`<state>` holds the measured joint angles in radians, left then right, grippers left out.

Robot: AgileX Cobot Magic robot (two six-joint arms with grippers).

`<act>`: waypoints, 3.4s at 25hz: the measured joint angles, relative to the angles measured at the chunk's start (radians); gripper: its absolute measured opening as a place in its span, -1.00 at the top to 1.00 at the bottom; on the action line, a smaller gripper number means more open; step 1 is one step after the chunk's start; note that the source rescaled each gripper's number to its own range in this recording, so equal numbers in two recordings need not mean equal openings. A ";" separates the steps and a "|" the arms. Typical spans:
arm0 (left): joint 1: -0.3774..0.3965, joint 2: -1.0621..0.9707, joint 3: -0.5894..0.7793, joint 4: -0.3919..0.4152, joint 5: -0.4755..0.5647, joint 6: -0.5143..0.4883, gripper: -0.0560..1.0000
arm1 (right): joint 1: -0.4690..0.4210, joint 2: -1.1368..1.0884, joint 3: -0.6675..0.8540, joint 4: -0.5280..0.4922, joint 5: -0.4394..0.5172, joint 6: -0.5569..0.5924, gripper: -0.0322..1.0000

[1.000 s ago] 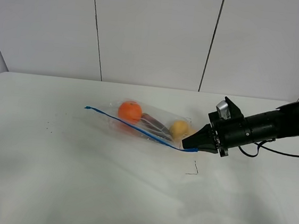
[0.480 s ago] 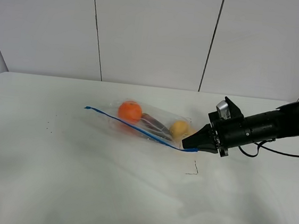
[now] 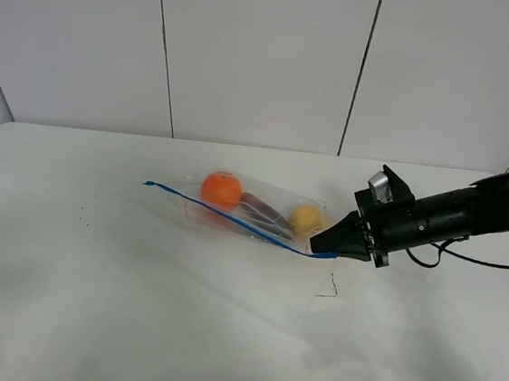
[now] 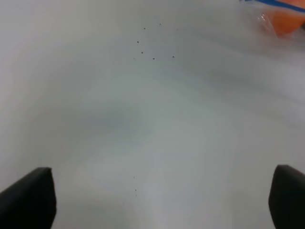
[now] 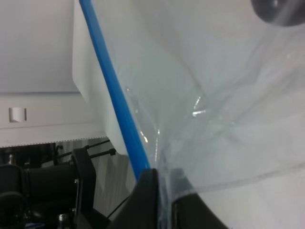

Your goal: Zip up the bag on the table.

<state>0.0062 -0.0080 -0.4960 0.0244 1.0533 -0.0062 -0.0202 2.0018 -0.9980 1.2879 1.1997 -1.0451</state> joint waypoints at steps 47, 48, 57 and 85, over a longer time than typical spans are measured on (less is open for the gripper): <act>0.000 0.000 0.000 0.002 0.000 0.000 -1.00 | 0.000 -0.120 -0.212 -0.849 -0.105 0.652 -1.00; 0.000 0.000 0.000 0.002 0.000 0.000 -1.00 | 0.000 -0.148 -0.213 -0.917 -0.124 0.712 -1.00; 0.000 0.000 0.000 0.002 0.000 0.000 -1.00 | 0.000 -0.352 -0.215 -1.250 -0.202 0.995 -1.00; 0.000 0.000 0.000 0.002 0.000 0.000 -1.00 | 0.000 -1.205 0.137 -1.131 -0.325 0.770 -1.00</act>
<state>0.0062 -0.0080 -0.4960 0.0265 1.0533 -0.0062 -0.0202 0.7965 -0.8606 0.1572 0.8743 -0.2750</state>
